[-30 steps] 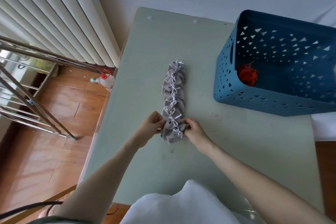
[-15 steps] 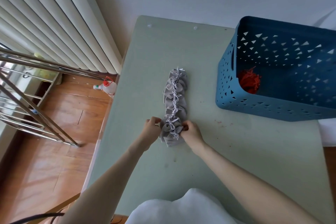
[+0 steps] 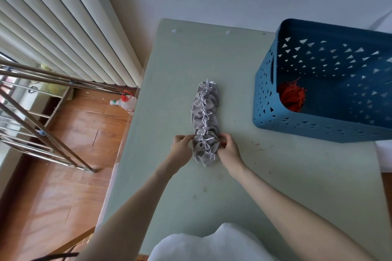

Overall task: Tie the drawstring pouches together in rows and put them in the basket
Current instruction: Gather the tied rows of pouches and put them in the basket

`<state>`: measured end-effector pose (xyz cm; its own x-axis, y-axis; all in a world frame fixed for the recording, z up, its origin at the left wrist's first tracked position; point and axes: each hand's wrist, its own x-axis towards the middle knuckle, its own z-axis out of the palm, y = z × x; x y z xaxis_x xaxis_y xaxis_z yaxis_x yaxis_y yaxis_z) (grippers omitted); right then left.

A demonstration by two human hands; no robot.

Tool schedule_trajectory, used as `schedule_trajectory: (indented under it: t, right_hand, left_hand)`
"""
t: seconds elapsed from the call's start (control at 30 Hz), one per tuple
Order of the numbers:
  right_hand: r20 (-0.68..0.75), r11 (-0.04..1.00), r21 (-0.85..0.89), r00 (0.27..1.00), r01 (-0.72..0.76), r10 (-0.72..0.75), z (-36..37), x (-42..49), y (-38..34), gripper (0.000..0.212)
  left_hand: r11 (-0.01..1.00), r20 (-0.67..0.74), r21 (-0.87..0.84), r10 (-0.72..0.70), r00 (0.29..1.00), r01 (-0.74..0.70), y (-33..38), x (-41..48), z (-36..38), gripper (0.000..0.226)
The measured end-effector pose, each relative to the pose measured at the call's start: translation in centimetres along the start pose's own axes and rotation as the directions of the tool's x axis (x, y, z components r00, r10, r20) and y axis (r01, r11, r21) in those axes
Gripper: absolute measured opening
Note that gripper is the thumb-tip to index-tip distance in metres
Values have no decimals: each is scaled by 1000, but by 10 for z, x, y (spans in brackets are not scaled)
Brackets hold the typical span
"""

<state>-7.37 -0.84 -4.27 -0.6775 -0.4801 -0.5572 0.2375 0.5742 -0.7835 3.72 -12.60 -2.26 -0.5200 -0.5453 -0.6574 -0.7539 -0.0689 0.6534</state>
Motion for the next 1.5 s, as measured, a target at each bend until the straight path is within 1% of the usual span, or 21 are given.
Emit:
schedule_trajectory:
  t: [0.1,0.13,0.17,0.23,0.3,0.37,0.43,0.5,0.6,0.7,0.8,0.87,0.93,1.07,1.2,1.3,1.33,1.37,1.43,1.47,1.5]
  right_hand:
    - [-29,983,-168,997,71,-77,0,3,-7,23]
    - [-27,975,-204,995,86,-94,1,4,-11,22]
    - [3,978,-192,997,78,-79,0,3,-12,21]
    - [120,998,-66,993,13,-5,-3,-2,-17,19]
    - [190,998,35,981,-45,38,-6,-5,-21,27]
    - [240,992,101,970,-71,45,-10,-9,-23,44]
    - [289,986,144,957,-80,35,-16,-13,-30,55]
    - [315,976,201,949,-84,17,-22,-14,-35,56]
    - [323,969,243,945,-36,-46,-31,-22,-46,51]
    - [298,970,236,947,50,-122,-42,-32,-57,47]
    - [193,957,268,967,114,-169,-51,-42,-67,48]
    - [127,955,245,971,168,-203,-55,-47,-72,40]
    - [100,948,209,960,239,-263,-58,-53,-76,31]
    - [11,909,213,929,359,-370,-62,-64,-85,26]
    - [-114,883,130,891,452,-439,-62,-71,-86,34]
    - [-250,854,62,837,516,-487,-65,-79,-91,38]
    - [-314,834,-26,787,551,-530,-68,-82,-94,36]
    - [-362,802,-169,721,573,-591,-71,-83,-96,31]
    - [-365,688,-499,592,527,-718,-78,-84,-98,16]
    - [-324,638,-590,579,494,-748,-83,-85,-99,13]
    - [-275,607,-633,593,480,-757,-87,-87,-100,10]
  left_hand:
    - [999,58,-37,-14,998,16,6,-1,-1,37]
    - [997,73,-70,-30,997,35,10,-2,-3,32]
    - [991,83,-124,-49,995,59,10,-1,-4,32]
    - [957,99,-246,-135,986,156,14,-1,-8,38]
    - [923,137,-338,-145,980,184,15,-2,-12,38]
    - [919,173,-361,-101,980,159,21,-7,-16,40]
    - [905,173,-404,-62,983,128,32,-15,-20,41]
    - [884,157,-459,-22,987,93,42,-22,-24,49]
    - [844,155,-533,19,988,67,53,-32,-22,33]
    - [809,112,-588,53,992,23,68,-44,-16,29]
    - [727,59,-685,129,990,-53,82,-52,-5,16]
    - [729,81,-681,168,982,-68,91,-55,4,36]
    - [744,78,-665,166,983,-73,99,-61,10,53]
    - [737,-9,-659,193,981,-150,110,-68,19,47]
    - [670,-107,-708,209,972,-222,116,-73,28,42]
    - [623,-188,-744,149,971,-240,119,-73,35,39]
    - [611,-201,-756,124,972,-234,120,-74,38,37]
    - [599,-208,-768,100,973,-226,122,-74,39,38]
    - [577,-212,-789,65,975,-210,128,-76,41,40]
    - [564,-213,-799,56,976,-207,130,-76,42,39]
    - [551,-209,-810,49,977,-201,131,-76,44,38]
